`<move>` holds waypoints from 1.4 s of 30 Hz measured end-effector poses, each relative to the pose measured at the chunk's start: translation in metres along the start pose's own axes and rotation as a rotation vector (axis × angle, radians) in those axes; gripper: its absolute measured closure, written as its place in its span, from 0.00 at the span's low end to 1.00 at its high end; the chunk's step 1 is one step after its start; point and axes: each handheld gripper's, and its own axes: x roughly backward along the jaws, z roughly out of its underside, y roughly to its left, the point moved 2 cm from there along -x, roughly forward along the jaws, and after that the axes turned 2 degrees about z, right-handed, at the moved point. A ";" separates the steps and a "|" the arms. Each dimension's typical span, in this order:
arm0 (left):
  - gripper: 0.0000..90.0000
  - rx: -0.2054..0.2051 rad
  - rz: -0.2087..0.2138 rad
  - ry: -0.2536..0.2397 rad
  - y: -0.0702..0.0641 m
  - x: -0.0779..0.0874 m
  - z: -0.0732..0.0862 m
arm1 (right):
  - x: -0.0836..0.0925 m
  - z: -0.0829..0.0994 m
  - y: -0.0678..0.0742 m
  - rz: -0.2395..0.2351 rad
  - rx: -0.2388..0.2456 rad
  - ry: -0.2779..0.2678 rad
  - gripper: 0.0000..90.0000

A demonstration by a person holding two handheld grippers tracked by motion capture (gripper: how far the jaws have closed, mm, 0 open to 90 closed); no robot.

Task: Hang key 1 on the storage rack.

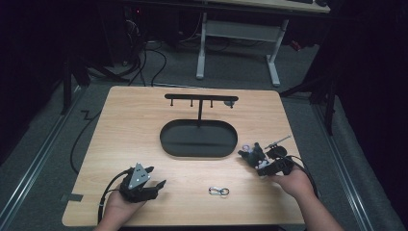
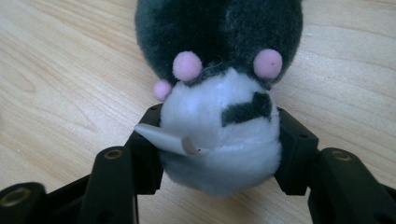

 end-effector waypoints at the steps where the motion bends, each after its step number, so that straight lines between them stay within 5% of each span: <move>1: 0.39 0.001 0.000 0.000 0.000 0.000 0.000 | 0.001 -0.001 0.002 0.003 0.007 -0.001 0.53; 24: 0.38 0.013 0.018 -0.026 0.004 0.000 0.001 | 0.041 -0.009 0.025 -0.037 0.024 -0.065 0.54; 42: 0.38 -0.018 0.032 -0.020 -0.002 -0.007 -0.004 | 0.048 -0.008 0.036 -0.058 0.036 -0.076 0.54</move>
